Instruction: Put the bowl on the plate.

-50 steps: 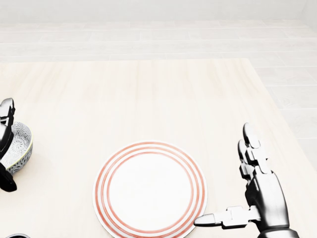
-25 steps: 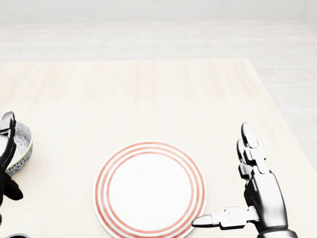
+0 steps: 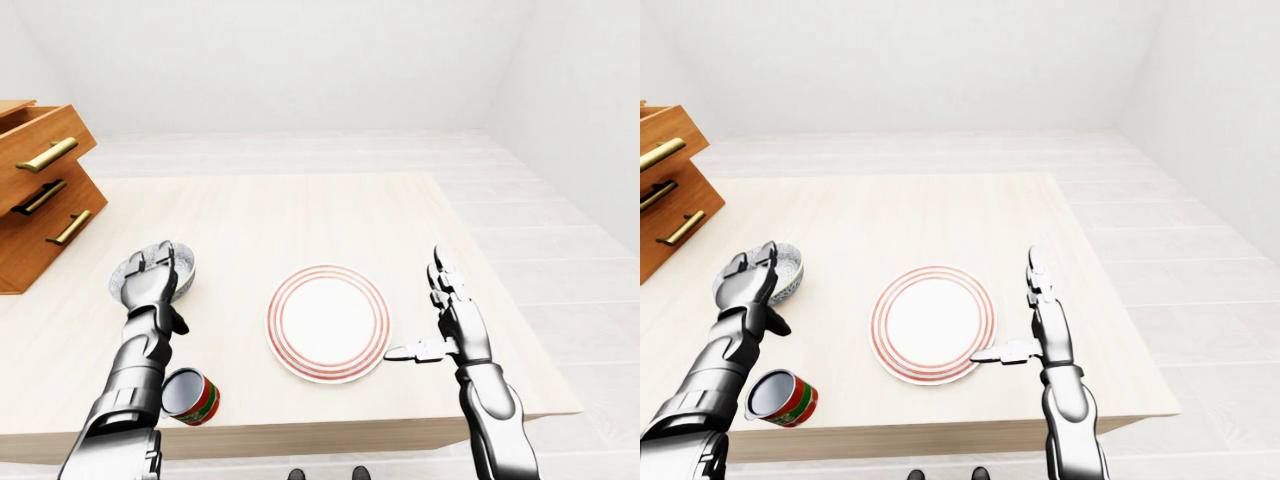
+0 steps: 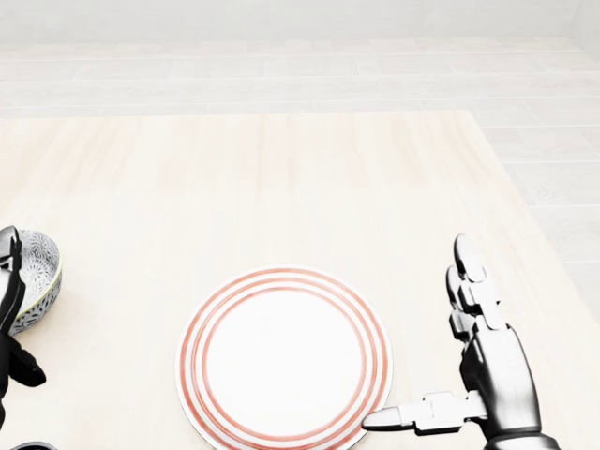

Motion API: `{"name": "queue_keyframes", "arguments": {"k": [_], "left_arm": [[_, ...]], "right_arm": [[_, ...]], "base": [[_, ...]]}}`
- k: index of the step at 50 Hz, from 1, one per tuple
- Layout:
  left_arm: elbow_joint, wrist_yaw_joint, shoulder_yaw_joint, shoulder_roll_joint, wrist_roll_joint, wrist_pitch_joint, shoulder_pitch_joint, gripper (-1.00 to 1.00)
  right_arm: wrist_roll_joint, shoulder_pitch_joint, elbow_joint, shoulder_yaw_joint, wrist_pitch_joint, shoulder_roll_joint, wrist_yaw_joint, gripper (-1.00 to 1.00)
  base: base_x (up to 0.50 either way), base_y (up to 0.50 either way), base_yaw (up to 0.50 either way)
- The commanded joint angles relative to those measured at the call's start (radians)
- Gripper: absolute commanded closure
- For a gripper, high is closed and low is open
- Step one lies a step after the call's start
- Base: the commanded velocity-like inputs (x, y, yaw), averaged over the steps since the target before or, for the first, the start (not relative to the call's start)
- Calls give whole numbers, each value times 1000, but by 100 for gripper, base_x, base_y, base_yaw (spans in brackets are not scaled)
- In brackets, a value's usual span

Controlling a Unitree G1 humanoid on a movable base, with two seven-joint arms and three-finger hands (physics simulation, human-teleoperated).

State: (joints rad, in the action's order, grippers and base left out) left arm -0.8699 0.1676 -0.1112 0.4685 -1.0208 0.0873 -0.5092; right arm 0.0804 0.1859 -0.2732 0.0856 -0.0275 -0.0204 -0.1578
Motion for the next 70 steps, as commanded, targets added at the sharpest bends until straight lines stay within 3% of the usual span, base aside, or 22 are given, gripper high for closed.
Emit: {"name": "queue_keyframes", "arguments": {"k": [1, 34, 70], "left_arm": [[-125, 58, 16, 10, 45, 0, -44, -100], [-321, 147, 61, 31, 130, 0, -100, -100], [-336, 127, 87, 33, 130, 0, -113, -100]], "right_arm": [[9, -8, 20, -4, -8, -1, 5, -100], [24, -11, 23, -11, -13, -1, 17, -100], [26, -14, 51, -17, -30, -3, 26, -100]], "base": [[0, 0, 0], [0, 0, 0], [0, 0, 0]]}}
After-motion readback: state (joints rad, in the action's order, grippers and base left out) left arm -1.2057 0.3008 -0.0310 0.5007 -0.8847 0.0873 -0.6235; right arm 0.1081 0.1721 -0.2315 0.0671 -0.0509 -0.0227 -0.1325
